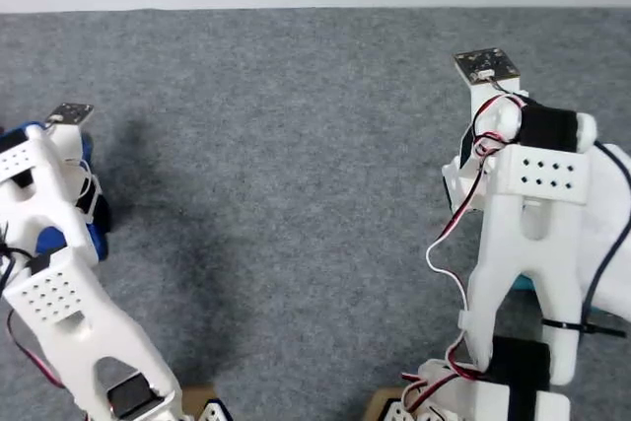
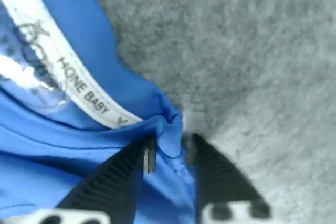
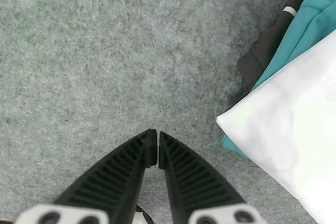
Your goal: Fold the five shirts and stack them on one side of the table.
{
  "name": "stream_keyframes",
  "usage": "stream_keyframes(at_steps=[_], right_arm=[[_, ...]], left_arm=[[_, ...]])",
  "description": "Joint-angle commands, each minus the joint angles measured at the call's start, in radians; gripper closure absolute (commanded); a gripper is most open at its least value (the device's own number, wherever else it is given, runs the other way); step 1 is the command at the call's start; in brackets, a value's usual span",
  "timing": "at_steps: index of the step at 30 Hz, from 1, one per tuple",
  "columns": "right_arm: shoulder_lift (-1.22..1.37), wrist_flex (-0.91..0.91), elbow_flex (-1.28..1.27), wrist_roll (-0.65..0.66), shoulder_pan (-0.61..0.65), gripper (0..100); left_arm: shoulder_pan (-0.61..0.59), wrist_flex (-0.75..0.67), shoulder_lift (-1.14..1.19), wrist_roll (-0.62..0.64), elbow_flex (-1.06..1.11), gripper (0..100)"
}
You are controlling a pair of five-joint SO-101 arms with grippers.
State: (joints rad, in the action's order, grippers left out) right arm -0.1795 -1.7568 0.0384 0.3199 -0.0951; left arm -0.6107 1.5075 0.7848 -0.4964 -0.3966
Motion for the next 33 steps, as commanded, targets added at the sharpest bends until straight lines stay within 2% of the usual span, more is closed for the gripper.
stream_keyframes(at_steps=[1,7,12,15,19,23,27,31,33], right_arm=[[-0.045,-0.041,0.005,0.012,0.004,98.9],[-0.045,-0.041,0.005,0.012,0.004,98.9],[-0.045,-0.041,0.008,0.012,0.004,98.9],[-0.045,-0.041,0.008,0.012,0.004,98.9],[-0.045,-0.041,0.008,0.012,0.004,98.9],[-0.062,-0.041,0.008,0.012,0.004,98.9],[-0.116,-0.041,0.008,0.014,0.004,98.9],[-0.142,-0.039,0.008,0.014,0.004,98.9],[-0.142,-0.039,0.008,0.014,0.004,98.7]], left_arm=[[-0.008,0.054,0.038,-0.003,-0.111,100],[0.012,0.245,-0.081,0.006,-0.435,100],[0.078,0.247,-0.281,0.140,-0.604,100],[0.189,0.247,-0.394,0.164,-0.615,100],[0.399,0.247,-0.489,0.166,-0.582,100],[0.649,0.242,-0.493,0.172,-0.490,100],[0.855,0.170,-0.422,0.256,-0.404,100],[0.959,0.071,-0.276,0.311,-0.386,98],[0.971,0.072,-0.221,0.339,-0.435,92]])
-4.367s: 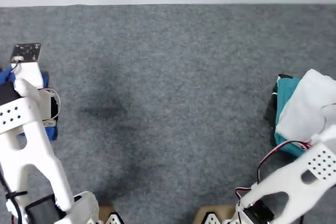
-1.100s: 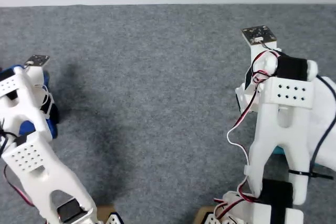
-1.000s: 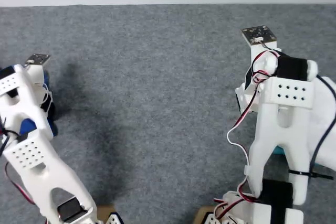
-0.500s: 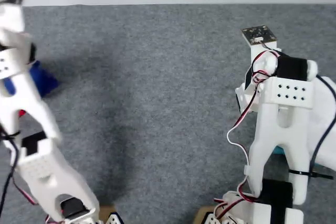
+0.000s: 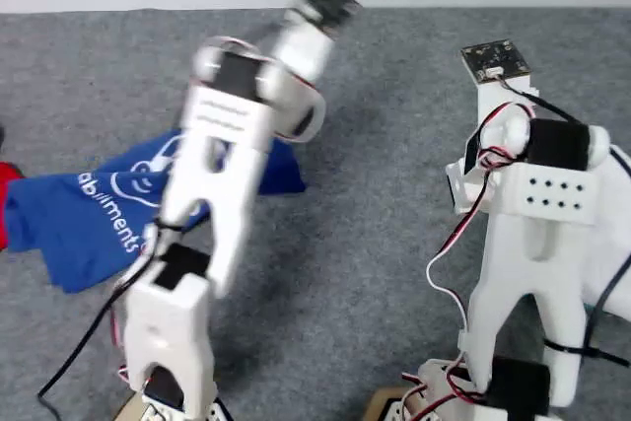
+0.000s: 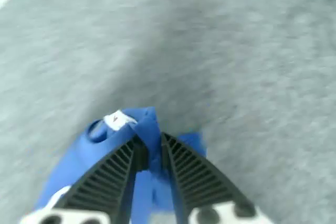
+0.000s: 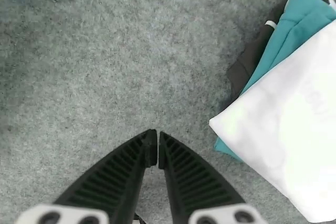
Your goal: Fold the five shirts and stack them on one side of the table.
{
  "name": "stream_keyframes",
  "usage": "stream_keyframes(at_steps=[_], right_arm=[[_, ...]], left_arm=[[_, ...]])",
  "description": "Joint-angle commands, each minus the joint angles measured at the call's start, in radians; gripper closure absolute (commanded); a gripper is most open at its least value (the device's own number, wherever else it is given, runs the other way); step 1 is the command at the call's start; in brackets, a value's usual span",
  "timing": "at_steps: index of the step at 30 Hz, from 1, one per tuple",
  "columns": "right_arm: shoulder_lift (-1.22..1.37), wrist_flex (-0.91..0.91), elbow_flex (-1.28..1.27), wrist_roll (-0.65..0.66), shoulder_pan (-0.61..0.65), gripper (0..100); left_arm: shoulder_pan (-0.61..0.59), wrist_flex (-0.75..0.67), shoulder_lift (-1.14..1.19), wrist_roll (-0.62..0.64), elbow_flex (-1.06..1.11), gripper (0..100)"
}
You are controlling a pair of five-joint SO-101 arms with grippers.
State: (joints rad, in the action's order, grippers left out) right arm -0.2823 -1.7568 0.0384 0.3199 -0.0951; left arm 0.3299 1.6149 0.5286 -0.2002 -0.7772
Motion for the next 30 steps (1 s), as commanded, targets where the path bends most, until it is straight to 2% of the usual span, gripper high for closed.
stream_keyframes(at_steps=[1,3,7,12,19,25,28,30], right_arm=[[-0.038,-0.038,0.006,0.014,0.004,98.7],[-0.038,-0.038,0.006,0.014,0.008,98.7],[-0.036,-0.030,0.005,0.009,0.021,96.9],[0.018,-0.033,0.006,0.005,0.117,87.8],[0.096,-0.036,0.006,-0.051,0.404,87.3],[0.245,-0.022,0.011,-0.051,0.622,86.8],[0.349,0.028,0.026,-0.049,0.702,85.3],[0.421,0.070,0.057,-0.025,0.736,80.5]], left_arm=[[0.031,-0.017,0.044,0.068,-0.093,89],[0.020,0.032,0.046,0.107,-0.179,84],[-0.002,0.144,0.046,0.081,-0.374,82],[-0.094,0.143,-0.031,0.058,-0.386,82],[-0.339,0.141,-0.293,0.041,-0.016,83],[-0.632,0.137,-0.482,-0.098,0.337,83],[-0.761,0.121,-0.502,-0.164,0.430,83],[-0.829,0.118,-0.500,-0.198,0.463,83]])
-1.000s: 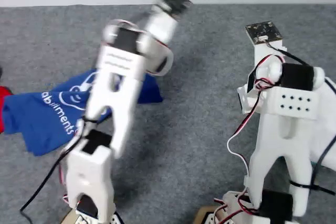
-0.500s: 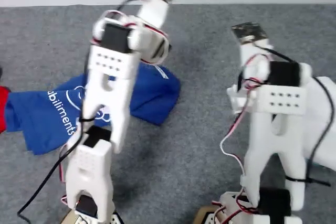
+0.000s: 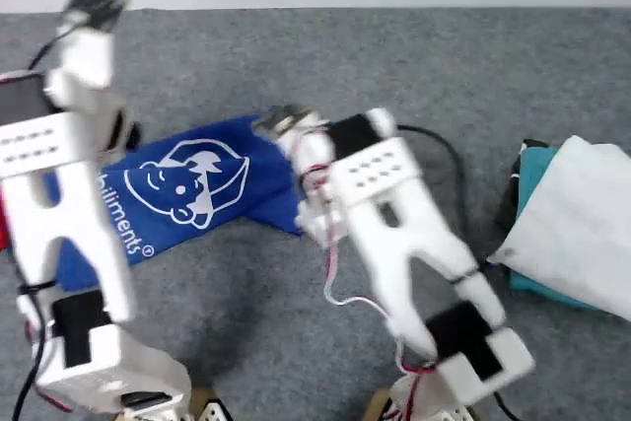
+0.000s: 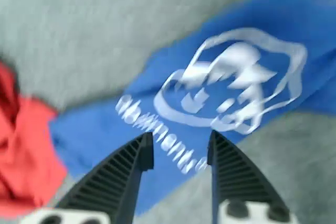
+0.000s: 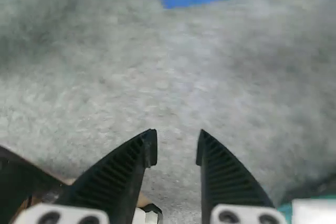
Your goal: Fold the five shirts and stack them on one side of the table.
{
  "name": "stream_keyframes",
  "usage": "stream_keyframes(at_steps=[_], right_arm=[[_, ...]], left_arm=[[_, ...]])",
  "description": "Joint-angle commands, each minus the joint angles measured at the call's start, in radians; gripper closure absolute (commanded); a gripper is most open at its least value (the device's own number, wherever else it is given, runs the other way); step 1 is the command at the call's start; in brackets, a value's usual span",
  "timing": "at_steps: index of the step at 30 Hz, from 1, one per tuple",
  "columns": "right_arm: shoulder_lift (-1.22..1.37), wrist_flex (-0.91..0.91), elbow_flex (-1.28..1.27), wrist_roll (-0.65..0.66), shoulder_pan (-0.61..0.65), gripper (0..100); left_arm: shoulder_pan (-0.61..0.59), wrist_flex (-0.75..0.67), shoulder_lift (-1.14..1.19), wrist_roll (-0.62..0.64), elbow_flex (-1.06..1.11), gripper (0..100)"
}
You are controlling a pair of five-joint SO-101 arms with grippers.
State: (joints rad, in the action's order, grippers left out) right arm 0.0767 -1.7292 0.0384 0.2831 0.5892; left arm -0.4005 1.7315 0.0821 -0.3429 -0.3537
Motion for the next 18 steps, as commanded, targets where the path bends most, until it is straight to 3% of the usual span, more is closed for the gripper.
stream_keyframes(at_steps=[1,8,18], right_arm=[[0.099,0.058,0.083,0.029,0.062,78.1],[0.384,0.105,0.325,0.064,0.076,75.6],[0.700,0.096,0.635,0.091,0.082,75.7]], left_arm=[[-0.126,-0.009,-0.054,-0.066,0.056,83],[-0.241,-0.025,-0.055,-0.133,0.077,83],[-0.278,-0.025,-0.054,-0.140,0.096,83]])
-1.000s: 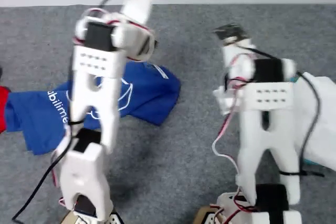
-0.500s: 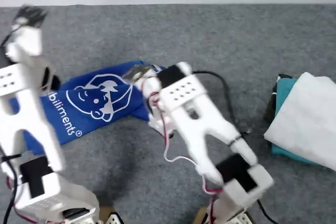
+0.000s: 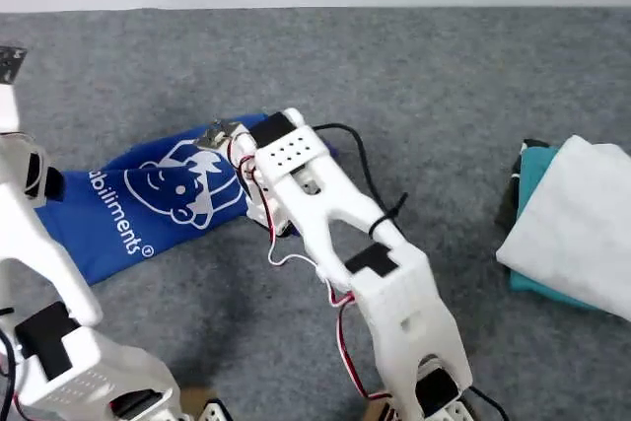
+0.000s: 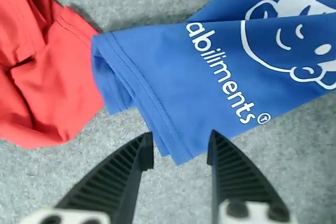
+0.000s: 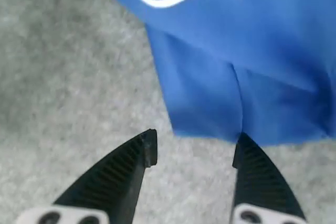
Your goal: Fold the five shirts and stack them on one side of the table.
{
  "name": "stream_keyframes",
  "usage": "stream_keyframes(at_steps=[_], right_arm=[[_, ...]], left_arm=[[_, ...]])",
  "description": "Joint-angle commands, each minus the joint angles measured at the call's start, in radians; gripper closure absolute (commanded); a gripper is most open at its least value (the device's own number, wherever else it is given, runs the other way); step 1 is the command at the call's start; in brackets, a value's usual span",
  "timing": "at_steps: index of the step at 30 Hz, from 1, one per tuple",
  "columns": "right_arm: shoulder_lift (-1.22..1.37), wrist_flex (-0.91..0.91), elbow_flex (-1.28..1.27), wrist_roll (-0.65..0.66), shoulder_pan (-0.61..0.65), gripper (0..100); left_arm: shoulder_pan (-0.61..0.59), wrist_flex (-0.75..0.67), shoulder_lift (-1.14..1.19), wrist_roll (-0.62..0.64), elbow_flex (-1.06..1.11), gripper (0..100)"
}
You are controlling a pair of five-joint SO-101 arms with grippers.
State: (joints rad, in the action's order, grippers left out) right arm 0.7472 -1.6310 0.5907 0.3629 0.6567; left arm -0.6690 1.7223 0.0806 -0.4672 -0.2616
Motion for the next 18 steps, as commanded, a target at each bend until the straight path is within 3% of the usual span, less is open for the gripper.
stream_keyframes(at_steps=[1,4,12,18], right_arm=[[0.051,-0.002,0.097,0.011,0.016,75.7],[0.105,-0.002,0.138,0.011,0.015,77.2],[0.162,0.002,0.189,0.012,-0.027,98.4],[0.130,-0.013,0.189,0.015,-0.084,98.8]], left_arm=[[-0.009,-0.015,-0.051,-0.015,0.012,83],[-0.011,-0.031,-0.051,-0.015,0.045,83],[-0.074,-0.091,-0.052,-0.028,0.133,83],[-0.097,-0.032,-0.054,-0.135,0.179,83]])
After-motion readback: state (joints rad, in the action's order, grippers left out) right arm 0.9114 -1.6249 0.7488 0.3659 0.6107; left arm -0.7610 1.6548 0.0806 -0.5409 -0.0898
